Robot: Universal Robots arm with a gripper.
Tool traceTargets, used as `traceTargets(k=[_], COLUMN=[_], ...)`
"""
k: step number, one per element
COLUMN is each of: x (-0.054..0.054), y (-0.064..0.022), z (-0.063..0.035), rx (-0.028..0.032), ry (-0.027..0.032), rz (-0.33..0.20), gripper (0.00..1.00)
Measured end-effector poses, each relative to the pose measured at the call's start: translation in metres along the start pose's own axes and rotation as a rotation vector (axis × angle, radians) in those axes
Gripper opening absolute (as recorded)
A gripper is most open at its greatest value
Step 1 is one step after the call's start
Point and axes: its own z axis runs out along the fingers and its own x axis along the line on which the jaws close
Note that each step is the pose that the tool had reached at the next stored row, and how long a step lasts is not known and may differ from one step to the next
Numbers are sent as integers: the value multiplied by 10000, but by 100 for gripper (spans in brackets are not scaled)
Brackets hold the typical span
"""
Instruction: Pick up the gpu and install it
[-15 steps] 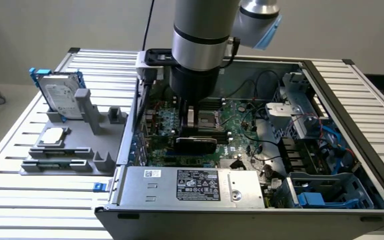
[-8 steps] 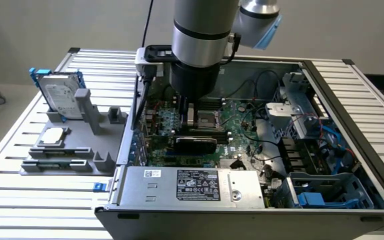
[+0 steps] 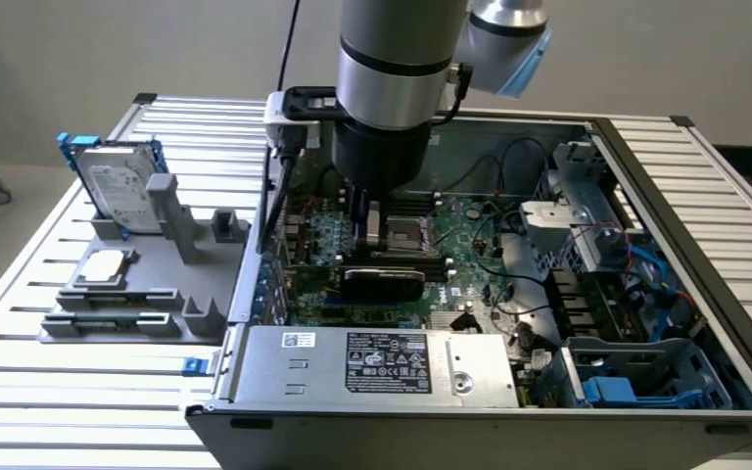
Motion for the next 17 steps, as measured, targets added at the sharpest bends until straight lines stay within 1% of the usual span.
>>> traceTargets(k=[7, 10, 13, 17], x=[-1, -5, -15, -51], y=[1, 0, -5, -11], z=[-11, 0, 54, 127], rx=[-1, -1, 1, 38], ry=[1, 5, 5, 3], rz=[-1, -1, -2, -2], gripper=[11, 11, 11, 11])
